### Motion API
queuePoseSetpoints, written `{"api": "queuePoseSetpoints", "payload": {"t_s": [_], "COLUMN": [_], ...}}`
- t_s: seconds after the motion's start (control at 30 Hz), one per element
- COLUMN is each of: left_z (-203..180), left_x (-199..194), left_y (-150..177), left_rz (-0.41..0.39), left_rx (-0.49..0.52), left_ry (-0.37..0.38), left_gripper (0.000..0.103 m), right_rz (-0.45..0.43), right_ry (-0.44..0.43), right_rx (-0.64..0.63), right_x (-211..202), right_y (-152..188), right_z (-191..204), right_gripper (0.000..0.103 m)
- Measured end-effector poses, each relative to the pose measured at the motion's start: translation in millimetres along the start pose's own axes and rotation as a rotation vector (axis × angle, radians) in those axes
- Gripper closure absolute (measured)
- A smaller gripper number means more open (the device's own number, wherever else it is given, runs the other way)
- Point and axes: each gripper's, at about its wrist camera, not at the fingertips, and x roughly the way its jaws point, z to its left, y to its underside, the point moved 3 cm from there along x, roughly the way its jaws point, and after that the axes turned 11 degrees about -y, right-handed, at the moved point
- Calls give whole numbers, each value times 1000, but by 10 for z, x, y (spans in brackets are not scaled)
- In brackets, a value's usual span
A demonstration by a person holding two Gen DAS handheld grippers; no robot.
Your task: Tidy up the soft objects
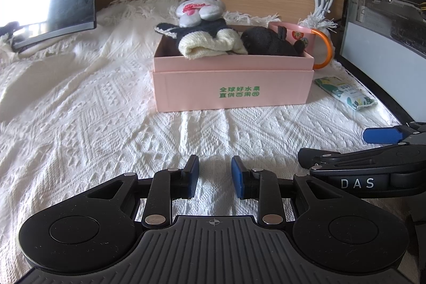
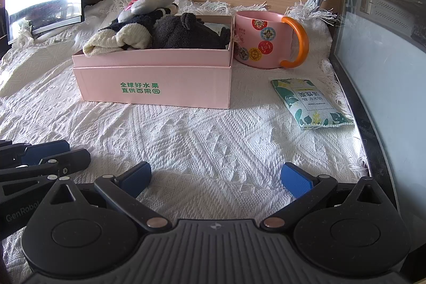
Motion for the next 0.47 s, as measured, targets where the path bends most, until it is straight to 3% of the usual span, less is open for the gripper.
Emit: {"api": "queuePoseSetpoints", "payload": {"t_s": [0.47], "left_z": [-2], "left_x": [12], "left_y": [-14], "left_rz": [13], "left_rx": [3], "left_ry": [-11], "left_gripper": [73], "right_rz": [0], "right_ry": [0], "right_rx": [0], "right_x": [-2], "right_y": [-4], "right_z": [2], "right_gripper": [0]}}
